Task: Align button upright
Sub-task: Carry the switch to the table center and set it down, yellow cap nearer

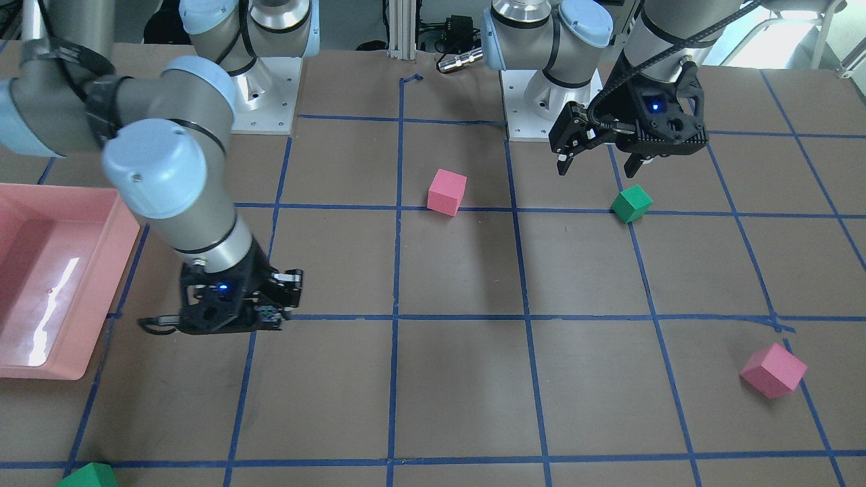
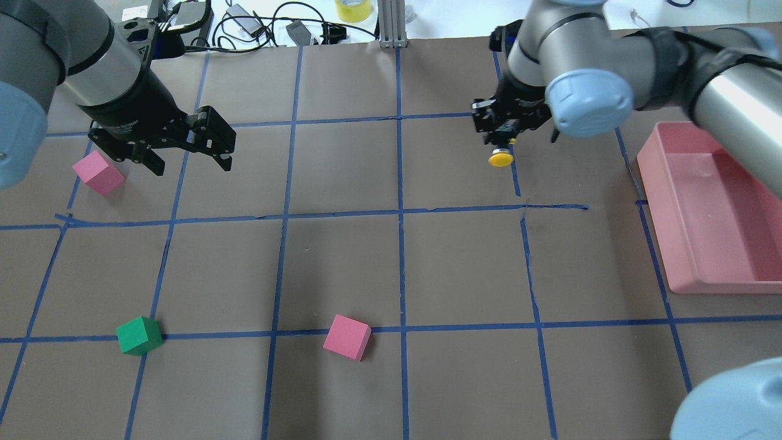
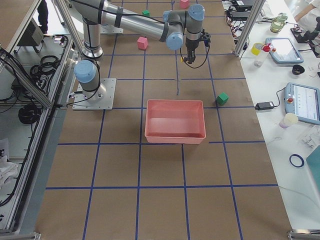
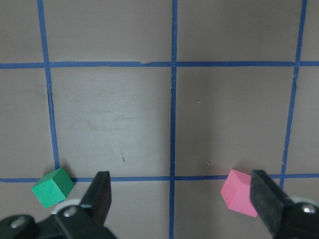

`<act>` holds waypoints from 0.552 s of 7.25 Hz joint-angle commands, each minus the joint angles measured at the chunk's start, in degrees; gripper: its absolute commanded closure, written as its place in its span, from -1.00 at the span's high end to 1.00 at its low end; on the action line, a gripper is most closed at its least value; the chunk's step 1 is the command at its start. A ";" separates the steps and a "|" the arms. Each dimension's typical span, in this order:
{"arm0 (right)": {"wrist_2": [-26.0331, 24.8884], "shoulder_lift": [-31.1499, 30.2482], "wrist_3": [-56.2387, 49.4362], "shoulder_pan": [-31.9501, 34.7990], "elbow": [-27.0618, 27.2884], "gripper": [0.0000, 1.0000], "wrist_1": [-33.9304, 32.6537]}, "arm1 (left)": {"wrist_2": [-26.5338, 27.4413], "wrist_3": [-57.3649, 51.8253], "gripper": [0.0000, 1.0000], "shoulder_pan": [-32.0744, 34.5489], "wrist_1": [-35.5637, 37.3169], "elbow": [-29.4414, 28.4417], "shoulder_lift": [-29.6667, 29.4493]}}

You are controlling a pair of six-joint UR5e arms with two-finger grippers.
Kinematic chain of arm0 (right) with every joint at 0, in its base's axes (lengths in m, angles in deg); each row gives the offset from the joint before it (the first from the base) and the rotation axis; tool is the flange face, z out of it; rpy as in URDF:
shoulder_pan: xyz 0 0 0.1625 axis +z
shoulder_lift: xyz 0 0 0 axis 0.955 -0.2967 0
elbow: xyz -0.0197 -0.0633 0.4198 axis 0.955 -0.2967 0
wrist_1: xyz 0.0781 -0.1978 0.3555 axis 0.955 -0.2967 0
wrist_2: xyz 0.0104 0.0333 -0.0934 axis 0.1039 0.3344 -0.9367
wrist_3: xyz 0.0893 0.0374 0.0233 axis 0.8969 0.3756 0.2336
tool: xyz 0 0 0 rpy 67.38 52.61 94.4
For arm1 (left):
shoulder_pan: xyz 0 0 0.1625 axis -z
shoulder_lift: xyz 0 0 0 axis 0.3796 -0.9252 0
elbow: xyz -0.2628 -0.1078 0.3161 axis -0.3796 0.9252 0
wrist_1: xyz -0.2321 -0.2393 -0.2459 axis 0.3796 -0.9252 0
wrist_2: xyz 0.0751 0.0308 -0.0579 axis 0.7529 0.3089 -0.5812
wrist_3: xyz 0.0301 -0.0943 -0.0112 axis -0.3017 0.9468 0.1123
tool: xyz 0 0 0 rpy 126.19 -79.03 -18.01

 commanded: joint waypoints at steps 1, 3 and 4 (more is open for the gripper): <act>0.67 6.26 9.62 9.49 0.03 -1.00 -6.65 | -0.02 -0.01 1.00 0.00 0.51 0.29 -0.03; -0.21 10.82 9.83 13.12 -0.23 -1.00 -12.17 | 0.07 -0.01 1.00 0.00 0.42 0.38 0.05; -0.65 12.07 7.74 13.13 -0.23 -1.00 -13.33 | 0.07 -0.10 1.00 0.00 0.42 0.38 0.05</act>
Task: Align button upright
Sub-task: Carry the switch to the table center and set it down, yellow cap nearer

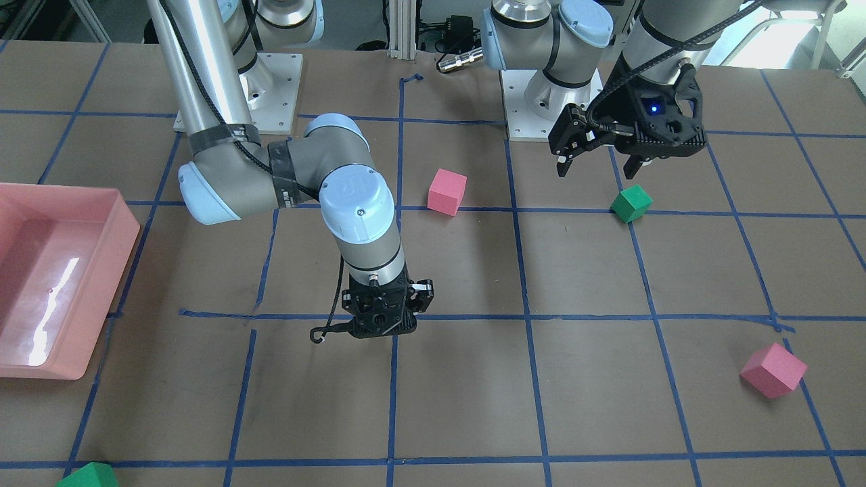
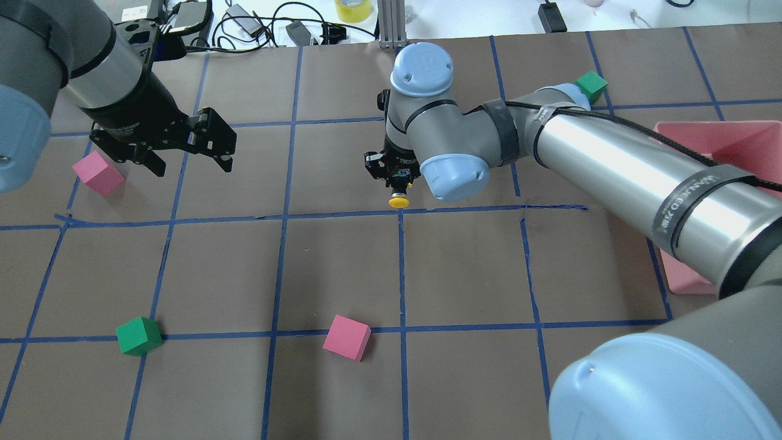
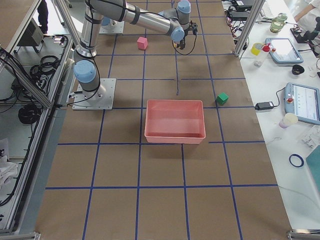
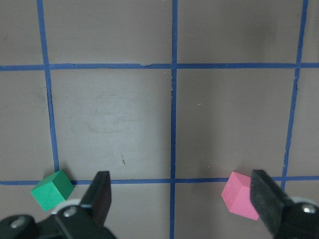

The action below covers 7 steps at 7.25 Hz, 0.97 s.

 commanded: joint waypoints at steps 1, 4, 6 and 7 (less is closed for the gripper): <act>-0.52 2.22 -1.67 0.81 -0.02 -1.00 -2.18 | -0.08 -0.06 1.00 0.00 0.00 0.11 -0.05; -0.34 2.31 -1.76 0.99 0.86 -0.93 -1.57 | -0.08 0.11 1.00 0.00 -0.09 0.02 -0.05; 0.35 2.57 -1.76 0.99 1.82 -0.23 -2.09 | 4.01 -0.24 1.00 -0.17 -0.01 -0.59 -0.05; 0.36 2.58 -1.76 0.99 1.92 -0.05 -2.18 | 5.70 -0.24 1.00 -0.09 -0.53 -0.42 -0.05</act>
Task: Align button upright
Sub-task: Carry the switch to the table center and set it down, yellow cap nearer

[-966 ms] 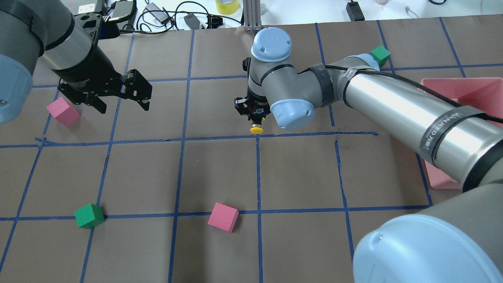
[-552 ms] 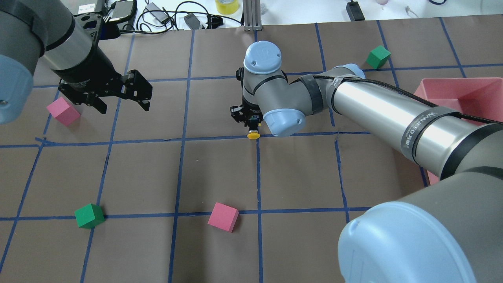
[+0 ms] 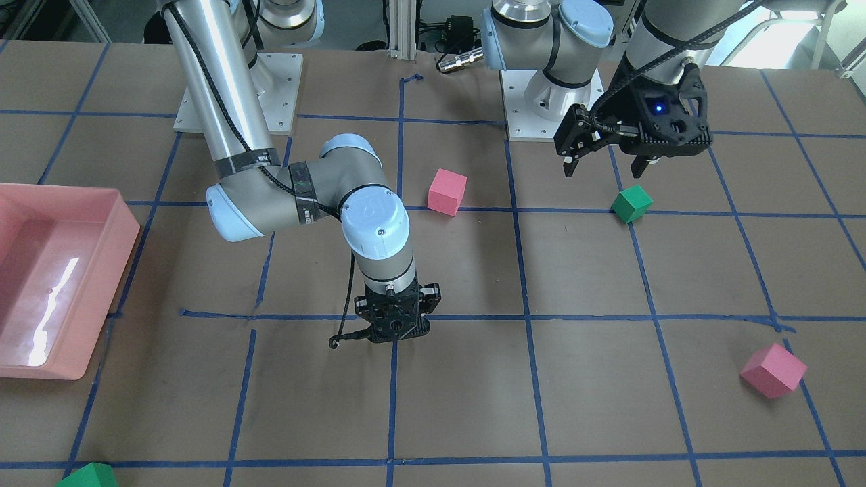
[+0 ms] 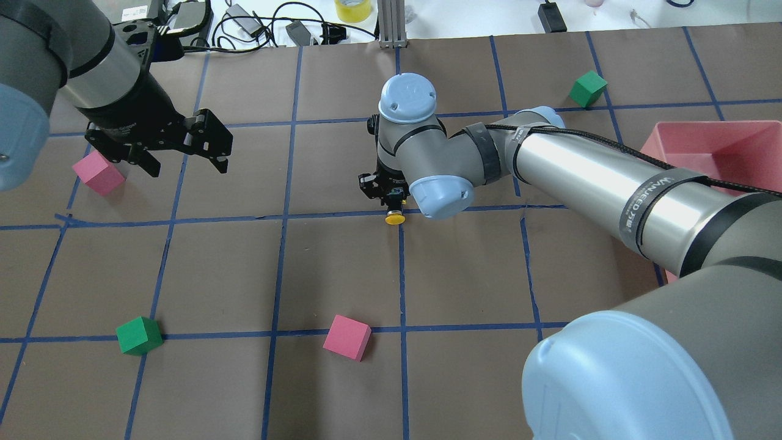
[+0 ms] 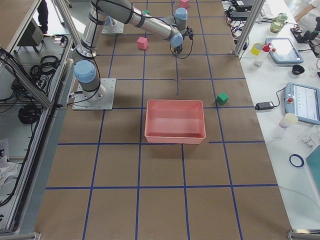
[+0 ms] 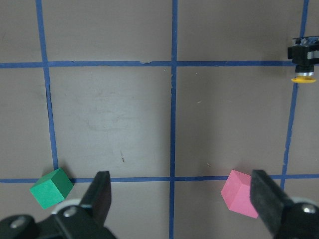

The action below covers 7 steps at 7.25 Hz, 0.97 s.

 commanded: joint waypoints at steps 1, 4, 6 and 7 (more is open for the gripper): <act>0.23 0.06 -0.08 0.01 0.32 0.63 -0.21 | 1.70 -0.13 1.00 0.09 -0.46 -0.17 0.50; 0.32 -0.91 -0.35 0.01 -0.64 0.90 0.05 | 2.39 -0.39 1.00 0.09 0.15 0.01 0.77; -0.73 -7.03 -2.36 -1.65 -1.96 0.97 7.11 | 1.52 0.65 1.00 0.18 0.50 0.35 1.29; -0.73 -11.50 -5.33 -5.58 -2.93 0.99 14.65 | 0.73 0.58 1.00 0.44 -0.11 0.96 2.16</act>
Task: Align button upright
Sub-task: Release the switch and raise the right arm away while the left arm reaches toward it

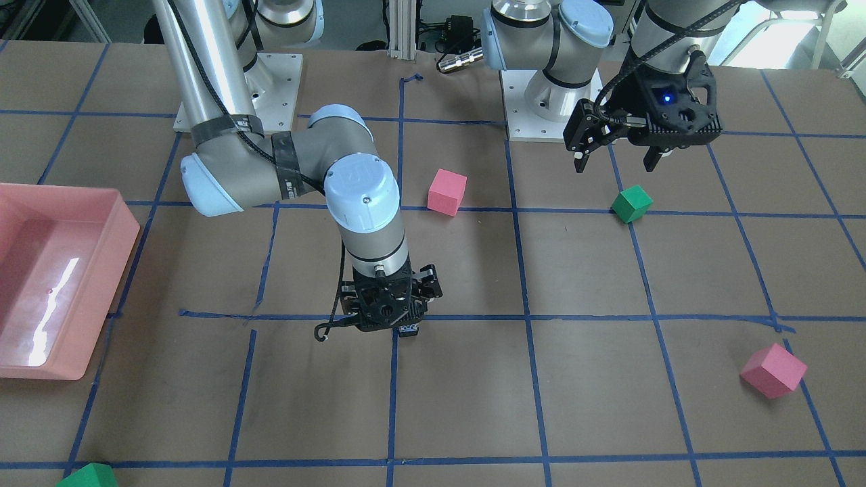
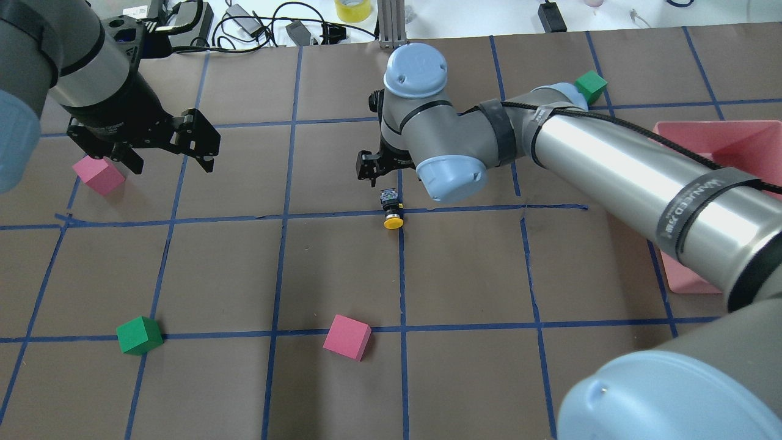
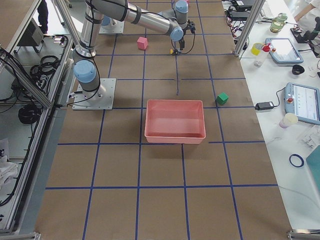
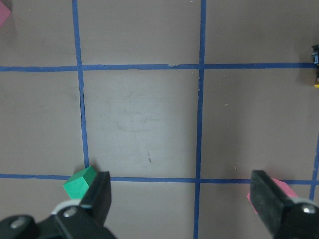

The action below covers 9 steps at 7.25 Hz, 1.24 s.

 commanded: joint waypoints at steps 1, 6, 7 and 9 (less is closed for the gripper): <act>0.03 -10.08 -7.30 -9.96 -1.96 0.99 17.44 | -4.68 0.25 1.00 0.35 -0.28 2.83 2.05; -4.72 -29.56 -18.25 -20.05 -2.41 1.00 36.62 | -3.33 10.33 1.00 9.12 7.14 11.11 3.84; -4.72 -29.04 -17.46 -19.00 -4.24 1.00 36.53 | -3.66 10.53 1.00 9.84 8.15 12.86 2.78; -5.50 -27.11 -11.95 -13.39 -5.40 1.00 32.17 | -3.75 11.32 1.00 15.09 21.80 19.08 0.85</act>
